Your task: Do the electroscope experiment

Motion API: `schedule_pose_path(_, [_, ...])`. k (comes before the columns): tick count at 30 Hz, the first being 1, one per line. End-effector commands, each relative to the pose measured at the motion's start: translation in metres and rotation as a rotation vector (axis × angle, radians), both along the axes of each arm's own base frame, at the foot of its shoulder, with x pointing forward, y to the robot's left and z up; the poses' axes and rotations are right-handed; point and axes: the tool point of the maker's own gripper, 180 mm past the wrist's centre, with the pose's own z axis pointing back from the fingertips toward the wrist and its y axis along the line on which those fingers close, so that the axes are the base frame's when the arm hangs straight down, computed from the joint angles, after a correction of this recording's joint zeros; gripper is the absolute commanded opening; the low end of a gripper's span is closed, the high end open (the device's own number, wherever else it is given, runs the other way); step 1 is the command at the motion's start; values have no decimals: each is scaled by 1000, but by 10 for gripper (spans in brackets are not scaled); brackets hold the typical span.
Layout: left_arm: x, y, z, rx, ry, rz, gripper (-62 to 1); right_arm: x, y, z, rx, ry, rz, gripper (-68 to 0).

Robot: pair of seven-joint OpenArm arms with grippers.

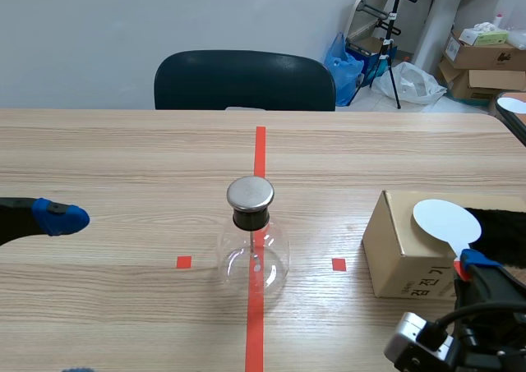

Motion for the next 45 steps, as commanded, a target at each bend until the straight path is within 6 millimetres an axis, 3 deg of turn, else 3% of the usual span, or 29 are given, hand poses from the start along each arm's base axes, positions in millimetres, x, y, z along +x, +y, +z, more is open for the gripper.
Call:
schedule_pose_path(1, [1,-1,6,-27,-10,7,14,1,1,16,-24,-71,1,-665])
schedule_pose_path(12, [0,-1,3,-11,-12,-3,14,1,12,13,-3,-65,-3,-665])
schedule_pose_path(26, [0,-1,2,-8,-11,-3,14,-6,12,4,13,-34,-26,-660])
schedule_pose_path(31, [0,-1,2,-8,-11,-3,14,-6,12,3,11,-33,-24,-510])
schedule_pose_path(40, [0,-1,2,-8,-11,-3,14,-6,9,3,19,-34,-43,-45])
schedule_pose_path(42, [0,-1,2,-8,-11,-3,14,-6,9,3,19,-34,-44,4])
schedule_pose_path(45, [0,-1,2,-5,-9,-3,14,-6,9,3,17,-34,-42,4])
